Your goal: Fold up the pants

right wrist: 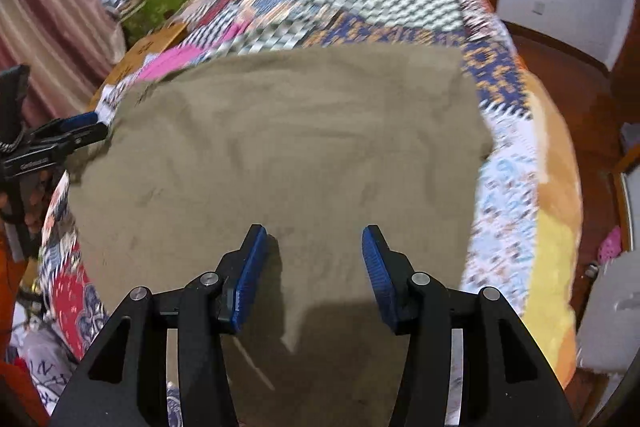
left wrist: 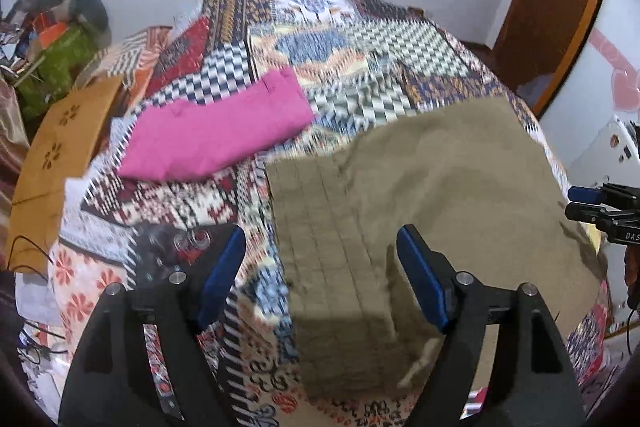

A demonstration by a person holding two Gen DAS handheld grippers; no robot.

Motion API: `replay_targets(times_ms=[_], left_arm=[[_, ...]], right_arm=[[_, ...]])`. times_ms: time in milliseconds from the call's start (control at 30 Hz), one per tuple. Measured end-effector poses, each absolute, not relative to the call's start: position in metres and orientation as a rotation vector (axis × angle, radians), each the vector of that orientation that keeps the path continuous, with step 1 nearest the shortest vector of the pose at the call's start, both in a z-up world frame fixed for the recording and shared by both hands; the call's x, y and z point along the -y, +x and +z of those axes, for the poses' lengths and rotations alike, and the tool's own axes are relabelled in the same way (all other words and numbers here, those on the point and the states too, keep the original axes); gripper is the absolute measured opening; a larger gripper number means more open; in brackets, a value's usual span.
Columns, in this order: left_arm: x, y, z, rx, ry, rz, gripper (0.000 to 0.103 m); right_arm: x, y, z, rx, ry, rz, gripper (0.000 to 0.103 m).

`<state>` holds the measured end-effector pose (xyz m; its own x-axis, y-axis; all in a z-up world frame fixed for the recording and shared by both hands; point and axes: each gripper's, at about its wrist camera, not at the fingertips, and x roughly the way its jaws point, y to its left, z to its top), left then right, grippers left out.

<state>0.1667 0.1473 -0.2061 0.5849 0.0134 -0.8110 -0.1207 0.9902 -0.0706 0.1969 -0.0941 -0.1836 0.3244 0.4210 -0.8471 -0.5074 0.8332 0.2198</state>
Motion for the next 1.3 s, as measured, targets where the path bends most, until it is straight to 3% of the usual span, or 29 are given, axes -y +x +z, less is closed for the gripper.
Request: replay_targets(times_ms=[433,1033,1100,1167,1233,1300], left_arm=[[-0.181,0.226,-0.221,-0.994,-0.204,0.122,0.078],[-0.189,0.259,-0.26,-1.105,-0.267,0.069,0.078],[-0.189,0.258,-0.262,-1.099,-0.266,0.069,0.074],[-0.188,0.258,-0.262,-1.094,-0.274,0.052,0.065],[-0.185,0.257,-0.26,-1.082,-0.258,0.049,0.06],[-0.18,0.256,-0.257,-1.07,-0.218,0.059,0.058]], right_arm=[[0.114,0.273,-0.159,-0.938,-0.028,0.492,0.047],[0.113,0.362,-0.219,-1.027,-0.008,0.456,0.047],[0.111,0.366,-0.222,-1.02,0.006,0.464,0.047],[0.112,0.368,-0.223,-1.009,0.021,0.468,0.04],[0.109,0.368,-0.224,-1.001,0.003,0.475,0.021],[0.107,0.368,-0.225,-0.988,-0.027,0.474,0.012]])
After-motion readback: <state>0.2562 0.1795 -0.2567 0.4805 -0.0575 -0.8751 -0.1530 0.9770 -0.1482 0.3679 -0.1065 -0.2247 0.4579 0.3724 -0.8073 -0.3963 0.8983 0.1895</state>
